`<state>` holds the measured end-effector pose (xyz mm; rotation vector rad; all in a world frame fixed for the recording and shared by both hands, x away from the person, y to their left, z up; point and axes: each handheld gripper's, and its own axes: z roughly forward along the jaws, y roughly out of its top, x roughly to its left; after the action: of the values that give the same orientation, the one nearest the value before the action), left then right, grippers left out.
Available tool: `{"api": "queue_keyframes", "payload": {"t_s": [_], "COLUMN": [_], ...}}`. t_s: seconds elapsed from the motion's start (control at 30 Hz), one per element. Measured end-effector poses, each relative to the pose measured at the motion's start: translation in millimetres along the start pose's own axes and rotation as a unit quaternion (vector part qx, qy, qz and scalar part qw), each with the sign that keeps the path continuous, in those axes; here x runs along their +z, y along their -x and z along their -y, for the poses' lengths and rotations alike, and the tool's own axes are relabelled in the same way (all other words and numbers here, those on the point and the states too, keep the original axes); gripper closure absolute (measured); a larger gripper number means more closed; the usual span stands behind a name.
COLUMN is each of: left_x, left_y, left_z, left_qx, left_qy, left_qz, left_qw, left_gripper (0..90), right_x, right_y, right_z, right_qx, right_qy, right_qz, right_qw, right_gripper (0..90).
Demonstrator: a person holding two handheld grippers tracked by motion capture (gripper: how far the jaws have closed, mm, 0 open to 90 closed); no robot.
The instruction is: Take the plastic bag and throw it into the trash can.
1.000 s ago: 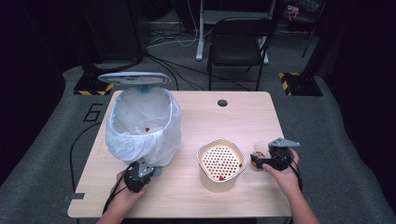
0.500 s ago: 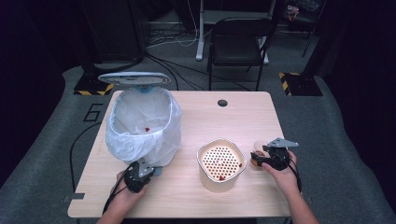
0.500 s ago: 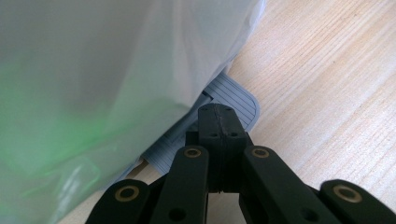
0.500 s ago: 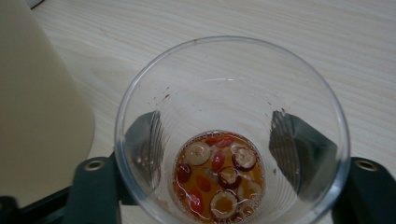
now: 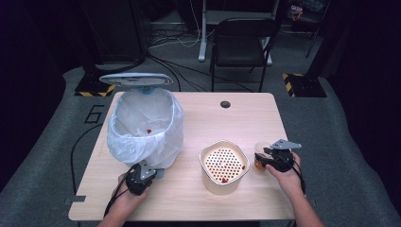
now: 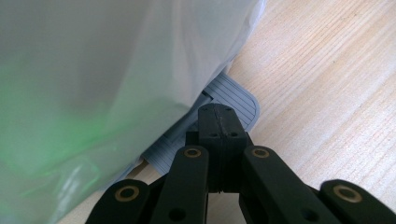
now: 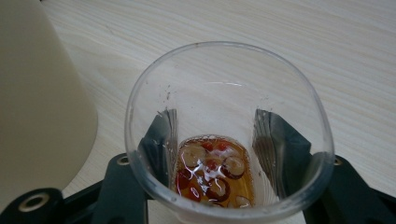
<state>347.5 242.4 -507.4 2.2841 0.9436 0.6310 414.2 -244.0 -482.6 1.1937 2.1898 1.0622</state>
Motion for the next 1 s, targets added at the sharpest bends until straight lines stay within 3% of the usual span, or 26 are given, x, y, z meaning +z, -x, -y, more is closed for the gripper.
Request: {"api": "queue_keyframes", "payload": {"t_s": [0.47,0.8,0.97,1.0], "left_x": [0.0,0.3,0.3,0.0], "left_y": [0.1,1.4,1.3,0.0], "left_z": [0.0,0.4,0.3,-0.1], "left_qx": [-0.001,-0.01,-0.009,0.001], "left_qy": [0.0,0.001,0.002,0.0], "left_qz": [0.0,0.001,0.0,-0.001], "left_qw": [1.0,0.9999,1.0,1.0], "left_gripper": [90.0,90.0,90.0,90.0], "right_x": [-10.3,-25.2,-33.1,-34.5], "right_y": [-1.6,-8.0,-13.5,-14.2], "right_z": [-9.7,-35.9,-50.8,-53.2], "right_qx": [-0.027,-0.054,-0.069,-0.076], "right_qy": [0.026,0.037,0.044,0.043], "right_qz": [-0.001,-0.021,-0.028,-0.029], "right_qw": [0.9993,0.9976,0.9963,0.9958], "right_gripper": [51.1,51.6,51.6,51.6]}}
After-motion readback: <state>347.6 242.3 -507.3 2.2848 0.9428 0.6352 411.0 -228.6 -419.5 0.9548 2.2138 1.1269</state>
